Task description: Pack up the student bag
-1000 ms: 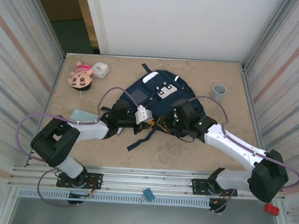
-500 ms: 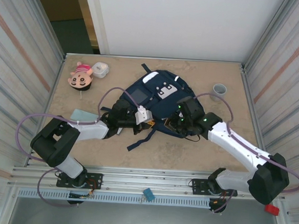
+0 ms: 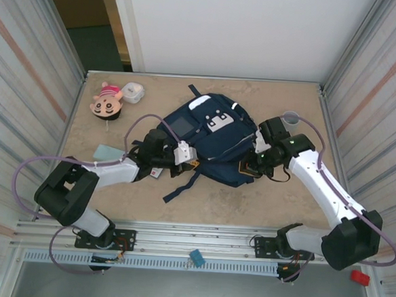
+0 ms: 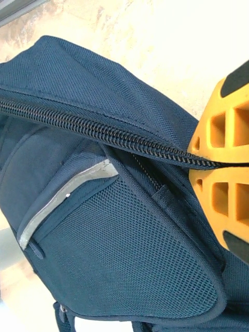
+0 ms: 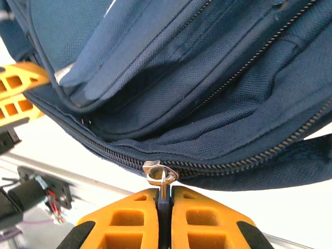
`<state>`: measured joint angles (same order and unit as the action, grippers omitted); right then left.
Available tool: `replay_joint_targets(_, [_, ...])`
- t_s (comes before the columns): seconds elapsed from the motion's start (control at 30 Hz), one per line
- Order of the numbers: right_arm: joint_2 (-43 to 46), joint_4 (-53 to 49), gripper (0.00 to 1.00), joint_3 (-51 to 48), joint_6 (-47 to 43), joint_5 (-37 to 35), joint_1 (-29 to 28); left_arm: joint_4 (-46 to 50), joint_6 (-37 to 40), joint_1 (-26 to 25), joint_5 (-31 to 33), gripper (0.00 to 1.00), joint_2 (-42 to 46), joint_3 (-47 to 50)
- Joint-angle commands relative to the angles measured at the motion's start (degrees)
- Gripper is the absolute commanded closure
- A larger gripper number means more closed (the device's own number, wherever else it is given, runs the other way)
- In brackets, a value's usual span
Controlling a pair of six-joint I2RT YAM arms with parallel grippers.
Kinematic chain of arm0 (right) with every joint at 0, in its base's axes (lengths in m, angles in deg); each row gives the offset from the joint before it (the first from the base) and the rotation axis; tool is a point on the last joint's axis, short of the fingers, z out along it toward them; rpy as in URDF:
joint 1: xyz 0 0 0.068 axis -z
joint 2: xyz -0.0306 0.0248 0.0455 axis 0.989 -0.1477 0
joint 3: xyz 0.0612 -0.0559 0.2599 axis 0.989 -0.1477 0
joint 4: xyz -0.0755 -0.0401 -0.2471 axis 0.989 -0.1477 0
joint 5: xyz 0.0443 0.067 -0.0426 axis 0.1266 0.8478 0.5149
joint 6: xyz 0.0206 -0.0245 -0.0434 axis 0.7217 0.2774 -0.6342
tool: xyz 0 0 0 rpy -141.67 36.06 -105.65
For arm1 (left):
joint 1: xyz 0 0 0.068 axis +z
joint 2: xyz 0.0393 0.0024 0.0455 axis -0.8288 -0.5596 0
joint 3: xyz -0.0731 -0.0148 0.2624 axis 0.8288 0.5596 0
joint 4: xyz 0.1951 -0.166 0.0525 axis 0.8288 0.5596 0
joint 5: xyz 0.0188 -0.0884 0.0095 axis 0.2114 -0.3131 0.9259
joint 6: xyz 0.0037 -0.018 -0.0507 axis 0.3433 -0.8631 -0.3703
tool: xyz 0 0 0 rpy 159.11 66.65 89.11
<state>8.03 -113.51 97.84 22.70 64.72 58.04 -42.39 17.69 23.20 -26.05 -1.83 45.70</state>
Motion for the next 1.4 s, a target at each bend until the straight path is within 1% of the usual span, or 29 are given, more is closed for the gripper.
replay_joint_targets(0.0, [-1.17,-4.02,1.00,1.44,-5.93,3.35,0.24,2.59,-0.19,1.63,-0.23,0.97,2.68,-1.38])
replay_joint_targets(0.07, [-0.60,-1.17,1.00,0.48,-4.24,3.51,-1.11,1.90,-5.46,1.90,-0.21,0.85,3.34,-1.34])
replay_joint_targets(0.13, [0.32,2.37,1.00,-1.26,-1.83,4.46,-2.33,1.74,-12.62,1.92,0.06,0.67,4.48,-1.39])
replay_joint_targets(0.17, [0.76,3.99,1.00,-2.09,-0.46,4.62,-2.85,2.29,-17.84,1.86,1.39,0.60,5.62,-1.48])
replay_joint_targets(0.2, [1.01,5.25,1.00,-2.95,0.64,4.62,-3.44,3.36,-23.70,1.85,3.47,0.54,6.90,-1.61])
replay_joint_targets(0.27, [1.17,6.91,1.00,-4.07,2.07,4.51,-4.32,7.26,-33.02,1.83,6.49,0.46,9.83,-1.93])
replay_joint_targets(0.33, [1.23,7.73,1.00,-4.53,2.82,3.16,-5.36,11.59,-42.75,1.60,10.89,0.42,13.39,-1.99])
replay_joint_targets(0.43, [1.44,8.40,1.00,-4.80,2.91,-1.50,-7.77,19.81,-58.95,0.59,17.87,0.36,19.08,-1.72])
replay_joint_targets(0.47, [1.38,8.63,1.00,-4.80,2.85,-1.90,-8.20,23.54,-65.00,-0.13,20.91,0.35,20.97,-1.77])
replay_joint_targets(0.57, [1.28,9.50,1.00,-4.76,2.79,-2.50,-9.08,29.09,-79.25,-2.12,25.56,0.31,25.33,-0.84])
replay_joint_targets(0.67, [1.20,9.77,1.00,-4.81,2.62,-2.92,-9.91,27.71,-91.74,-4.37,29.76,0.31,28.80,2.56])
replay_joint_targets(0.77, [0.70,9.94,1.00,-4.89,2.52,-3.05,-10.79,23.96,-104.22,-6.68,34.14,0.34,30.23,6.72])
replay_joint_targets(0.87, [0.32,10.80,1.00,-5.32,2.86,-2.98,-11.84,21.67,-110.88,-8.17,36.25,0.34,29.15,8.58])
replay_joint_targets(0.93, [-0.09,11.24,1.00,-5.40,2.94,-3.01,-12.22,20.58,-112.77,-8.27,35.79,0.34,27.47,8.87])
replay_joint_targets(1.23, [-0.72,12.24,1.00,-5.12,3.75,-3.59,-14.55,9.72,-115.61,-8.27,34.44,0.35,17.04,9.50])
replay_joint_targets(1.3, [-0.81,12.32,1.00,-5.26,4.01,-3.58,-15.16,6.17,-116.04,-8.22,34.27,0.36,14.79,9.92])
replay_joint_targets(1.37, [-0.74,12.41,1.00,-5.45,4.11,-3.65,-15.86,3.57,-116.76,-8.21,33.87,0.41,12.67,10.30])
